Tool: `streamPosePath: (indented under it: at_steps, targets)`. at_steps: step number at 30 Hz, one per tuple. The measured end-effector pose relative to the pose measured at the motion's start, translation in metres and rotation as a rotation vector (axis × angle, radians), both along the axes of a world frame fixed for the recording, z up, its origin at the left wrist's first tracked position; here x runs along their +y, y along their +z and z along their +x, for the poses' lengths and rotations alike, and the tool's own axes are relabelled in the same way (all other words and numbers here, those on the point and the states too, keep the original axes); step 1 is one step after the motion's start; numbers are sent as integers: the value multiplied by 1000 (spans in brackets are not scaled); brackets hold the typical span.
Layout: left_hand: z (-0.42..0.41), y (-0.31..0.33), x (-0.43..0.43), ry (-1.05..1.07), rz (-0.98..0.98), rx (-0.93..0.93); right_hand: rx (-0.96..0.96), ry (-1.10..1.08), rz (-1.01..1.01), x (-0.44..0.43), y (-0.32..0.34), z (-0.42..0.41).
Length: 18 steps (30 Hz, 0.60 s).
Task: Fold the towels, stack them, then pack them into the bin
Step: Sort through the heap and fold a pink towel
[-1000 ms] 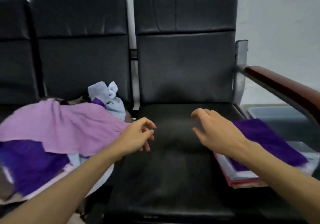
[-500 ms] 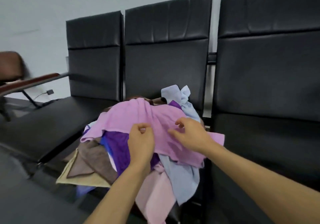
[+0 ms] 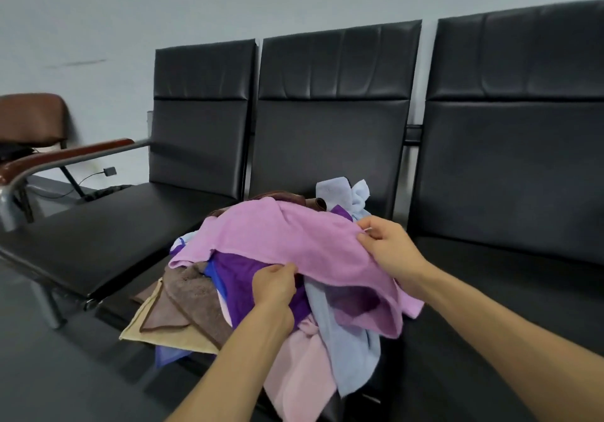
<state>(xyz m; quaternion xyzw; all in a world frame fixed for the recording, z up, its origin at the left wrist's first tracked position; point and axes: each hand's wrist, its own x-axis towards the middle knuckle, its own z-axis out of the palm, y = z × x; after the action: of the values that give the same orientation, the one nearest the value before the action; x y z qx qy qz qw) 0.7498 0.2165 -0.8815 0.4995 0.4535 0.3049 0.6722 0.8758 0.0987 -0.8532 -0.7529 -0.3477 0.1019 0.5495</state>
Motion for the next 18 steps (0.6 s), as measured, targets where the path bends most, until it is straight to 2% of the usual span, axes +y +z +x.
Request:
streamPosePath:
  at_steps: [3,6,8,10,13,16,18]
  targets:
    - [1,8,-6,-30,-60,-41,171,313,-145,-30,16,-2]
    - [2,14,-9,-9,-167,-165,355,621,-364,-48,25,-6]
    - [4,15,-9,20,-208,-230,431,739,-488,-51,29,-6]
    - [4,17,-8,53,-212,-261,423,776,-597,-48,30,-7]
    - [5,17,-6,126,-160,-265,204,585,-636,-26,23,-5]
    - [4,17,-7,157,-143,-238,-70,172,-455,13,13,4]
    - [3,15,-4,158,-143,-218,-140,-2,-385,39,9,13]
